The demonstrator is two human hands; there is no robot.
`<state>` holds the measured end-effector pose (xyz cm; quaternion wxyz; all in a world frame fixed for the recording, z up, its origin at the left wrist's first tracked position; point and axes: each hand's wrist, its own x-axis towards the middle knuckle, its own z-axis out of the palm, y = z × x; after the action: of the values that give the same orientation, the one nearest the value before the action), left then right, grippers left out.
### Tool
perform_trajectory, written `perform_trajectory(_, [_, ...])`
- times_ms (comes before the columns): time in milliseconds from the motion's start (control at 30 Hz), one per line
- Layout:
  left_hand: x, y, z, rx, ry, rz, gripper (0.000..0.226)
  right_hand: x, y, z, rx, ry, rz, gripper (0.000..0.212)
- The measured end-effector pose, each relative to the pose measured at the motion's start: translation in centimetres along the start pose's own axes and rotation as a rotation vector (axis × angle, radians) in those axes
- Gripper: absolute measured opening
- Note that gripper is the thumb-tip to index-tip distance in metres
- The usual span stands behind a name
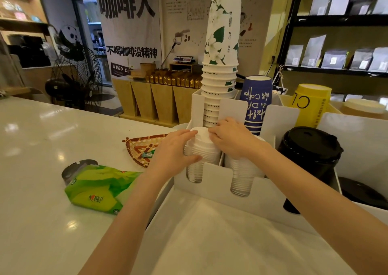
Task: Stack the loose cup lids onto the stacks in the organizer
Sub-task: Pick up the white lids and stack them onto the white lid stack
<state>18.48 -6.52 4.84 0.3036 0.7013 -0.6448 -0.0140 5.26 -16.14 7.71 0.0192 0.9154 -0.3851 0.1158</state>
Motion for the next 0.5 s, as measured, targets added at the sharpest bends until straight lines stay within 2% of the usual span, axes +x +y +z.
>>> perform_trajectory(133, [-0.15,0.11,0.13,0.067,0.053,-0.045,0.060,0.35,-0.26,0.05,0.042,-0.028,-0.027,0.038])
perform_trajectory(233, [-0.08,0.26,0.13,0.162,0.032,-0.029,0.062,0.11,-0.32,0.14,0.025,-0.032,-0.032,0.038])
perform_trajectory(500, [-0.35,0.41,-0.56,0.255,-0.033,-0.033,0.069,-0.52,-0.67,0.75,-0.195,0.043,-0.071,0.040])
